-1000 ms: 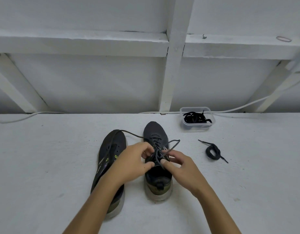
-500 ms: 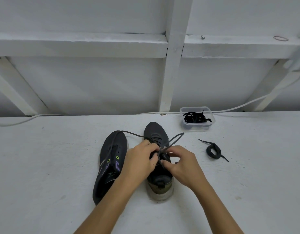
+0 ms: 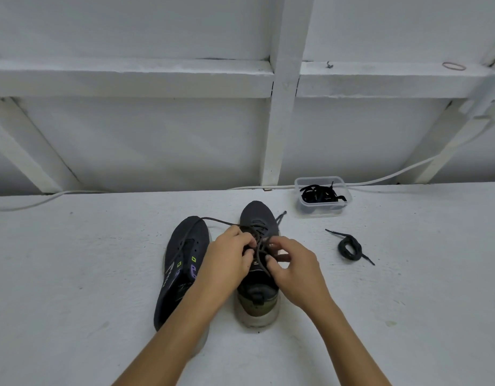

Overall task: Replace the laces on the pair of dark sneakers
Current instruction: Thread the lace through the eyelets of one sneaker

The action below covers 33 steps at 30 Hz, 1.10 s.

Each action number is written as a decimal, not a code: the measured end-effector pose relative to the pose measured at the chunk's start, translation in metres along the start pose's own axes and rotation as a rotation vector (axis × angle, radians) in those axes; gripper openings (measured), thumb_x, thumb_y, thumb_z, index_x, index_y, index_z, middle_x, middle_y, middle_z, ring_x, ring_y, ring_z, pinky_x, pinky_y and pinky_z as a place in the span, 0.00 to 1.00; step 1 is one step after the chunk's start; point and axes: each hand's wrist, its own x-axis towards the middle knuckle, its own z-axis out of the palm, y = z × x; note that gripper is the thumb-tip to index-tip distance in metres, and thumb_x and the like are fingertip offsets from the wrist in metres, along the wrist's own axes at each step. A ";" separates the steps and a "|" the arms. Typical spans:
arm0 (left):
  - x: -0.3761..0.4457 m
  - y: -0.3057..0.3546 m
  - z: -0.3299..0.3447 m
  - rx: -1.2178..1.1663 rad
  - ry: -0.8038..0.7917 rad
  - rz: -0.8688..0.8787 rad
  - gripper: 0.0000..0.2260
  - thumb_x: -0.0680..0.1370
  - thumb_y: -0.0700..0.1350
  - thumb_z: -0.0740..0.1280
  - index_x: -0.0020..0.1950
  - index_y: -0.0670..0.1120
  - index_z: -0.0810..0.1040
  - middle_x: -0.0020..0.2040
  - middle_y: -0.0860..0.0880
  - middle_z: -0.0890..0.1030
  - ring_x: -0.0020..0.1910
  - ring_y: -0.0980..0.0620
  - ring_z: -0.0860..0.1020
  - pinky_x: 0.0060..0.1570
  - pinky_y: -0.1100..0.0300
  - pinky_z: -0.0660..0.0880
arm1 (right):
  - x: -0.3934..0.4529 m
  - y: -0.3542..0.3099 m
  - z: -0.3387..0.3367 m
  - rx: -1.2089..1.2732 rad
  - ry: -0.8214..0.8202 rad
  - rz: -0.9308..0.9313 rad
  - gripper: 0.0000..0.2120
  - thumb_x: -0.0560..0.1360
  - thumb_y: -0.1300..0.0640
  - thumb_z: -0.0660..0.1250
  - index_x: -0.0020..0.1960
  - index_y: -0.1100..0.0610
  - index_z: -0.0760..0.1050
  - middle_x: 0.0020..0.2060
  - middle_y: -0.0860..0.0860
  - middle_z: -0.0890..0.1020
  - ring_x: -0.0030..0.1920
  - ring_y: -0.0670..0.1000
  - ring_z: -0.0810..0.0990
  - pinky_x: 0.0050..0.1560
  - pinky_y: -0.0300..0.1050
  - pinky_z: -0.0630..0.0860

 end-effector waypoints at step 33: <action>0.008 -0.063 -0.054 -1.047 0.433 -0.621 0.10 0.82 0.50 0.65 0.45 0.46 0.75 0.38 0.53 0.84 0.31 0.57 0.75 0.30 0.61 0.69 | 0.022 0.020 -0.045 1.442 0.143 0.527 0.11 0.78 0.51 0.65 0.37 0.52 0.73 0.28 0.48 0.68 0.35 0.51 0.78 0.42 0.48 0.73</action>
